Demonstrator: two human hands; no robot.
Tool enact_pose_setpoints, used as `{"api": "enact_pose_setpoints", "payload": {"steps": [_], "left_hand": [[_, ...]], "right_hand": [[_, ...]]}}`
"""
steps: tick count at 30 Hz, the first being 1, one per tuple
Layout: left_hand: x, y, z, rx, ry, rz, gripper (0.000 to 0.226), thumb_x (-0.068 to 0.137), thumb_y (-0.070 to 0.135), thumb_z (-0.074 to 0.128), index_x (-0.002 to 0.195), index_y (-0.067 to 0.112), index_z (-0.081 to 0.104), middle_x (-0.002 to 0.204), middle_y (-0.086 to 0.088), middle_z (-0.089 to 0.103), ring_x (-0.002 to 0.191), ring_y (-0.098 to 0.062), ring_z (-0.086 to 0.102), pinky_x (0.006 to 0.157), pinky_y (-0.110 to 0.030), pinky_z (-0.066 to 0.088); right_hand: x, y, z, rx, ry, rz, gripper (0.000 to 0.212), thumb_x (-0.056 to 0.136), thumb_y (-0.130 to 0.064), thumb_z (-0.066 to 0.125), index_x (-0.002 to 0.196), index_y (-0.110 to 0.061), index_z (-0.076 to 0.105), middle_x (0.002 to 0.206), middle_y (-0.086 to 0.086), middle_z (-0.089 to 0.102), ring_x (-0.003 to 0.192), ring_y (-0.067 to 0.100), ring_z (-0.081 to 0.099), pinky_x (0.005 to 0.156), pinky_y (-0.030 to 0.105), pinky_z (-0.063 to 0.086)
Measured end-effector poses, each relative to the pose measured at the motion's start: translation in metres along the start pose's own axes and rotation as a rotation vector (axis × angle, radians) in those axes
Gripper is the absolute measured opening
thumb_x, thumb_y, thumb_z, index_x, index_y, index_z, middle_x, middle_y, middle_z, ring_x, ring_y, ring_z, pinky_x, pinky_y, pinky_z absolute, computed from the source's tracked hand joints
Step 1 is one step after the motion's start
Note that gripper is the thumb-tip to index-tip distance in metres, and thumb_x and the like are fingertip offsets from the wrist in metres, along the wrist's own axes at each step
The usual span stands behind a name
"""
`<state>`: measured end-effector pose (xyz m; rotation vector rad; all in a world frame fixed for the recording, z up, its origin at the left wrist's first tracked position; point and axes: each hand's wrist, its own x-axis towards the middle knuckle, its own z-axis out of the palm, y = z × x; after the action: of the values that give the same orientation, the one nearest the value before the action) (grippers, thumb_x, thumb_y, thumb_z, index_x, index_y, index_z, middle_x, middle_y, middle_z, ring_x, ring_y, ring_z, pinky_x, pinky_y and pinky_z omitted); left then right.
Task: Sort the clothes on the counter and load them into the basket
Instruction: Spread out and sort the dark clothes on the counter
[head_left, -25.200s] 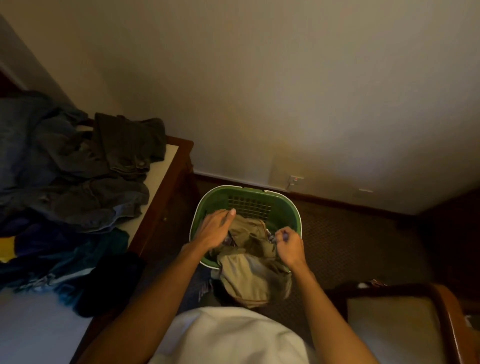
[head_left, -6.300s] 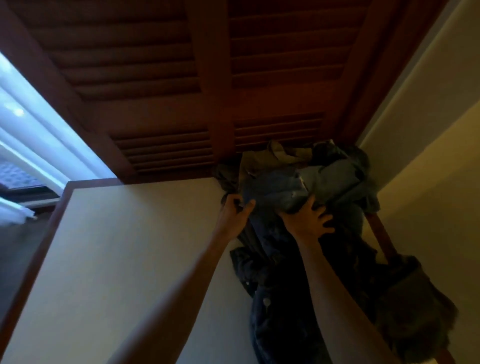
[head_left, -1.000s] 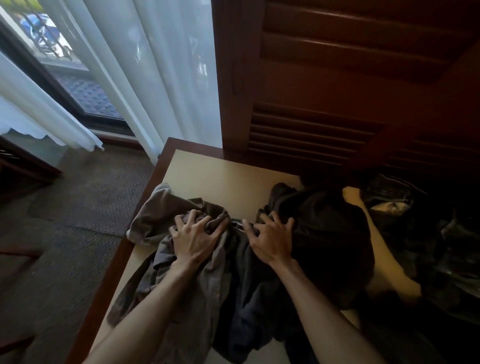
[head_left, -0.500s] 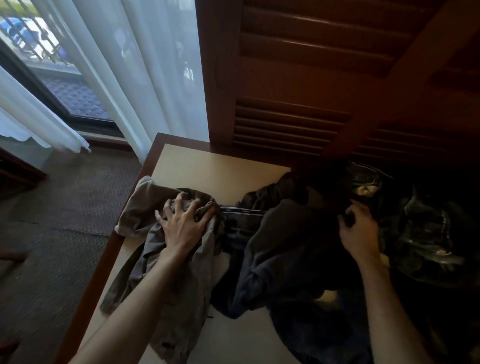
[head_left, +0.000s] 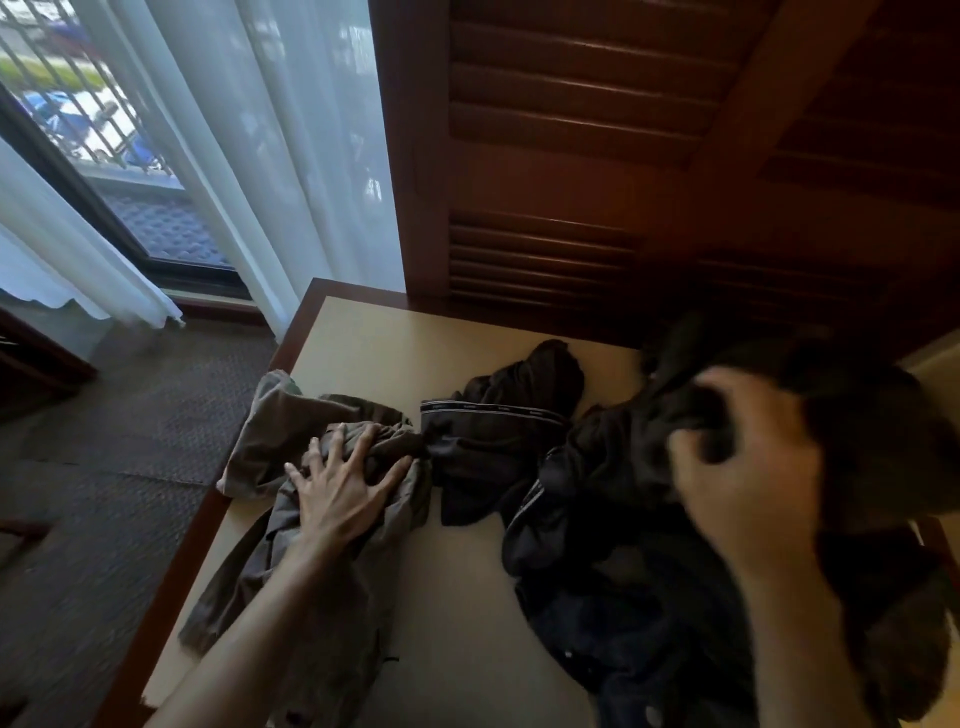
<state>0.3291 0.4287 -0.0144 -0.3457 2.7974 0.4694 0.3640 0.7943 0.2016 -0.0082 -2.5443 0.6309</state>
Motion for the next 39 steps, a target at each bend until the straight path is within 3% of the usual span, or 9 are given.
{"api": "enact_pose_setpoints", "payload": {"steps": [3, 4, 9, 11, 13, 16, 22, 35, 39], "left_hand": [[-0.022, -0.001, 0.007, -0.016, 0.030, 0.015, 0.098, 0.072, 0.100, 0.015, 0.157, 0.052, 0.006, 0.169, -0.003, 0.017, 0.153, -0.037, 0.015, 0.119, -0.069, 0.010], [-0.027, -0.001, 0.008, -0.006, 0.040, 0.024, 0.099, 0.073, 0.099, 0.020, 0.157, 0.052, 0.001, 0.169, -0.003, 0.020, 0.153, -0.038, 0.016, 0.120, -0.068, 0.009], [-0.025, -0.005, 0.008, 0.062, 0.023, 0.052, 0.108, 0.059, 0.106, 0.036, 0.153, 0.060, 0.011, 0.170, -0.008, -0.002, 0.153, -0.045, -0.013, 0.115, -0.072, -0.009], [-0.019, -0.005, 0.013, -0.010, -0.030, 0.030, 0.109, 0.056, 0.104, 0.046, 0.151, 0.062, 0.015, 0.170, -0.003, -0.013, 0.153, -0.045, -0.004, 0.116, -0.073, 0.006], [-0.014, 0.002, 0.018, -0.007, -0.027, 0.002, 0.106, 0.055, 0.104, 0.047, 0.149, 0.057, 0.031, 0.170, -0.002, -0.001, 0.148, -0.044, 0.018, 0.111, -0.068, 0.030], [-0.013, 0.010, 0.026, 0.041, 0.047, -0.012, 0.090, 0.058, 0.103, 0.046, 0.131, 0.051, 0.052, 0.161, -0.008, 0.025, 0.133, -0.044, 0.037, 0.100, -0.060, 0.042], [-0.014, 0.030, 0.021, -0.012, 0.085, 0.020, 0.086, 0.061, 0.102, 0.039, 0.113, 0.040, 0.067, 0.127, 0.002, 0.052, 0.107, -0.031, 0.054, 0.080, -0.041, 0.053], [-0.095, 0.103, -0.067, -0.332, 0.374, 0.386, 0.057, 0.070, 0.090, 0.057, 0.085, 0.038, 0.076, 0.100, 0.017, 0.065, 0.079, -0.014, 0.063, 0.067, -0.032, 0.053], [-0.119, 0.124, -0.101, -0.424, 0.401, 0.477, 0.059, 0.069, 0.091, 0.056, 0.084, 0.037, 0.076, 0.099, 0.015, 0.067, 0.080, -0.015, 0.064, 0.070, -0.035, 0.055]], "right_hand": [[-0.061, 0.002, 0.071, -0.094, -0.743, 0.204, 0.056, 0.081, -0.018, 0.064, 0.135, -0.019, 0.052, 0.125, 0.007, 0.053, 0.121, 0.031, 0.052, 0.099, 0.038, 0.045], [-0.076, 0.011, 0.086, -0.163, -0.847, 0.247, 0.061, 0.081, -0.028, 0.063, 0.139, -0.024, 0.048, 0.131, 0.005, 0.046, 0.128, 0.030, 0.047, 0.104, 0.039, 0.041], [-0.082, 0.047, 0.110, -0.388, -0.685, 0.096, 0.095, 0.070, -0.081, 0.054, 0.152, -0.053, 0.015, 0.166, 0.007, -0.005, 0.152, 0.039, -0.005, 0.114, 0.068, 0.008], [-0.063, 0.063, 0.121, -0.369, -0.745, 0.196, 0.100, 0.066, -0.096, 0.044, 0.149, -0.059, 0.003, 0.164, 0.003, -0.027, 0.149, 0.041, -0.023, 0.111, 0.069, -0.008], [-0.042, 0.076, 0.137, -0.333, -0.902, 0.367, 0.098, 0.062, -0.100, 0.040, 0.149, -0.058, 0.019, 0.165, 0.001, -0.023, 0.150, 0.044, -0.014, 0.112, 0.073, -0.003], [-0.025, 0.080, 0.160, -0.361, -1.005, 0.426, 0.087, 0.069, -0.092, 0.049, 0.142, -0.044, 0.043, 0.165, 0.009, 0.010, 0.147, 0.046, 0.010, 0.114, 0.071, 0.008], [-0.011, 0.080, 0.173, -0.298, -0.895, 0.420, 0.030, 0.081, -0.064, 0.067, 0.080, -0.035, 0.058, 0.134, 0.001, 0.046, 0.134, 0.032, 0.037, 0.115, 0.064, 0.020], [-0.041, -0.016, 0.063, 0.002, -0.253, 0.268, 0.043, 0.082, -0.039, 0.070, 0.053, -0.031, 0.039, 0.084, -0.011, 0.047, 0.084, 0.009, 0.043, 0.099, 0.055, 0.038], [-0.048, -0.048, 0.008, 0.018, -0.118, 0.175, 0.041, 0.082, -0.037, 0.073, 0.058, -0.032, 0.040, 0.089, -0.011, 0.051, 0.096, 0.017, 0.052, 0.094, 0.053, 0.037]]}}
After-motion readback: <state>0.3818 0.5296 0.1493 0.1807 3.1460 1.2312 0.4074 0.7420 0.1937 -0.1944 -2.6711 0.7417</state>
